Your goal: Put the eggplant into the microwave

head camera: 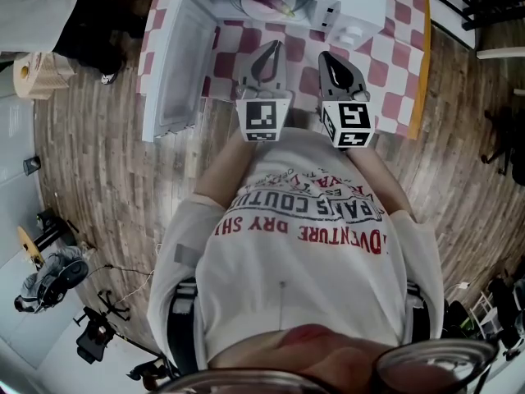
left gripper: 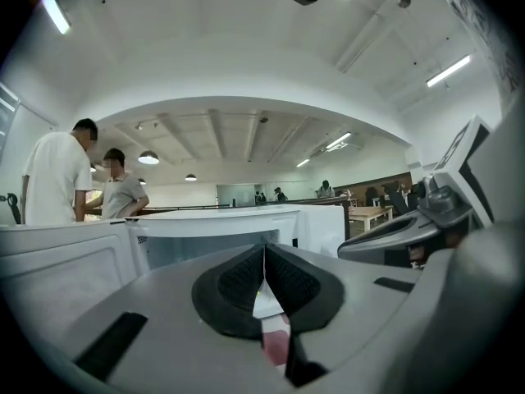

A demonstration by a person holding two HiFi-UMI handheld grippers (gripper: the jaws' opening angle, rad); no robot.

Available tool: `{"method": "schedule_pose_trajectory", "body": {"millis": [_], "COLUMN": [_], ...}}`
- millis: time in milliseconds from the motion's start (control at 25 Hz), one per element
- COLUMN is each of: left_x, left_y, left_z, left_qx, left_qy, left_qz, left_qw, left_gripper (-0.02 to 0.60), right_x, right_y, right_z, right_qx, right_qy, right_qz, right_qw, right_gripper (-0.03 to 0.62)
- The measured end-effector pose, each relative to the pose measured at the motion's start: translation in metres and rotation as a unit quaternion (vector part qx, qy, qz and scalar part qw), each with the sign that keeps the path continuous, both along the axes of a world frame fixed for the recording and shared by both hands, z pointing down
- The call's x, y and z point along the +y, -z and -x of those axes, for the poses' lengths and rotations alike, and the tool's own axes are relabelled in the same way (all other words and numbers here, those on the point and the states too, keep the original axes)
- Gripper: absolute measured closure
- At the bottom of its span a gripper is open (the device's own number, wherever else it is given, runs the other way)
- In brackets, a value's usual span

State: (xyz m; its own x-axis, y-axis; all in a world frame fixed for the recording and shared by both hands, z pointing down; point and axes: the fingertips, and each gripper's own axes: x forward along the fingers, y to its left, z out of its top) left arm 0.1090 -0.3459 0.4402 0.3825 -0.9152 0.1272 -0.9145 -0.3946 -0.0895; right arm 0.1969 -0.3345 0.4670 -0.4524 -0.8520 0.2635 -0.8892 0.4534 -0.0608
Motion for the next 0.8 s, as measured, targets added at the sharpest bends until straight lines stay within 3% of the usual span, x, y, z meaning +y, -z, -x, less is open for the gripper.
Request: {"method": "schedule_pose_trajectory", "body": {"millis": [240, 520, 800], "left_x": [0.004, 0.002, -0.004], "left_y": [0.001, 0.009, -0.001], "left_z": [-0.007, -0.018, -0.022], "left_qx": [0.041, 0.041, 0.048], "left_qy": [-0.01, -0.026, -0.033], "left_qz": [0.008, -0.005, 0.013], "left_qw": [0.9991, 0.9988, 0.9982], "left_gripper": [0.554, 0.555, 0.554], "right_x": [0.001, 0.001, -0.003], "right_y": [0.002, 0.002, 0.002], "right_z": [-0.008, -0.009, -0.007], "right_qx": [0.005, -0.002, -0.011], "right_qy": [-0.005, 0.003, 0.015], "right_qz": [-0.007, -0.01, -0.01], "right_qw": [1.0, 1.0, 1.0], "right_gripper": [0.568, 0.568, 0.568]}}
